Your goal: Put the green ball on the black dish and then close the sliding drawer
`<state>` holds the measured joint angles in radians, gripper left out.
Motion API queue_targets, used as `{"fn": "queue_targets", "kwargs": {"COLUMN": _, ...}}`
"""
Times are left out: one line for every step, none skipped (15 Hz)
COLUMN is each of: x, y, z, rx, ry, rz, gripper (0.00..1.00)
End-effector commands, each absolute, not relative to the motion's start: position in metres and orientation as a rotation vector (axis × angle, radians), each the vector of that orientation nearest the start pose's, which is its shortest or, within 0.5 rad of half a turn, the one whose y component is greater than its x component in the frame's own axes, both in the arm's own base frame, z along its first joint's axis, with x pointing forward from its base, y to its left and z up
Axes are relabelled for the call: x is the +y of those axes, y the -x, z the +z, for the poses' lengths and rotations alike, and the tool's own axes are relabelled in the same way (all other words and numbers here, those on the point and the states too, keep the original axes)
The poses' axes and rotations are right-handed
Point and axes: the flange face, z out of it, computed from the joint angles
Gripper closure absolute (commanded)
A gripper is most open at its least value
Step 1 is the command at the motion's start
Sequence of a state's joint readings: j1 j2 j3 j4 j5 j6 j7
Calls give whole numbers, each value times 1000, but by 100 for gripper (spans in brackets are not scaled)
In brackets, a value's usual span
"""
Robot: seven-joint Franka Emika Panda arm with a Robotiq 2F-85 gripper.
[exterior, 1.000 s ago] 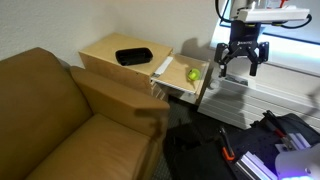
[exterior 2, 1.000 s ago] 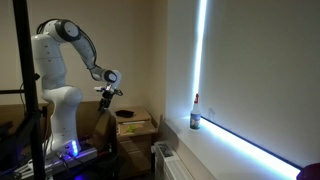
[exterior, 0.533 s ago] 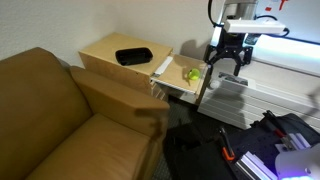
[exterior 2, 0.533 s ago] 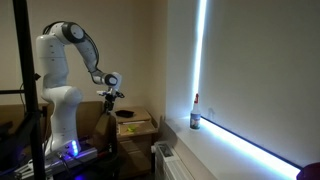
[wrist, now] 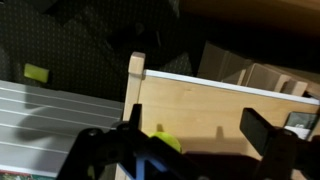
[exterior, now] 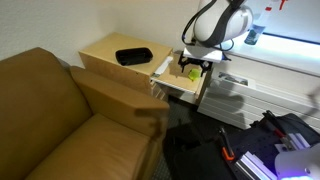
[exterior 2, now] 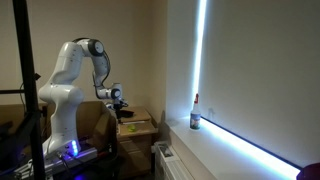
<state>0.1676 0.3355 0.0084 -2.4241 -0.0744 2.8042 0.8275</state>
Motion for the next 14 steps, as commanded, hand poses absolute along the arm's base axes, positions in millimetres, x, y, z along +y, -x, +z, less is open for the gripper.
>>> {"fn": "queue_targets", "kwargs": {"x": 75, "y": -524, "z": 114, "rx": 1037, "ry": 2861, "rz": 124, "gripper": 0}}
{"fn": "queue_targets", "kwargs": {"x": 84, "y": -502, "z": 139, "rx": 1026, "ry": 2948, "rz": 16, "gripper": 0}}
{"fn": "queue_targets", "kwargs": {"x": 82, "y": -509, "z": 124, "rx": 1031, "ry": 2912, "rz": 63, "gripper": 0}}
{"fn": "queue_targets", "kwargs": {"x": 78, "y": -516, "z": 113, "rx": 1036, "ry": 2890, "rz": 85, "gripper": 0}}
{"fn": "queue_targets", "kwargs": {"x": 75, "y": -518, "z": 113, "rx": 1066, "ry": 2909, "rz": 34, "gripper": 0}}
{"fn": "queue_targets", "kwargs": {"x": 71, "y": -519, "z": 119, "rx": 1101, "ry": 2920, "rz": -54, "gripper": 0}}
{"fn": "queue_targets", "kwargs": {"x": 67, "y": -519, "z": 127, "rx": 1143, "ry": 2909, "rz": -139, "gripper": 0}}
{"fn": "queue_targets", "kwargs": {"x": 61, "y": -519, "z": 134, "rx": 1192, "ry": 2896, "rz": -218, "gripper": 0}}
{"fn": "queue_targets", "kwargs": {"x": 58, "y": -520, "z": 139, "rx": 1228, "ry": 2877, "rz": -277, "gripper": 0}}
{"fn": "queue_targets", "kwargs": {"x": 56, "y": -519, "z": 145, "rx": 1263, "ry": 2859, "rz": -325, "gripper": 0}}
{"fn": "queue_targets", "kwargs": {"x": 53, "y": -518, "z": 147, "rx": 1306, "ry": 2853, "rz": -354, "gripper": 0}}
{"fn": "queue_targets", "kwargs": {"x": 48, "y": -520, "z": 144, "rx": 1351, "ry": 2853, "rz": -328, "gripper": 0}}
{"fn": "queue_targets", "kwargs": {"x": 41, "y": -521, "z": 139, "rx": 1398, "ry": 2851, "rz": -283, "gripper": 0}}
{"fn": "queue_targets", "kwargs": {"x": 50, "y": -526, "z": 140, "rx": 1329, "ry": 2860, "rz": -315, "gripper": 0}}
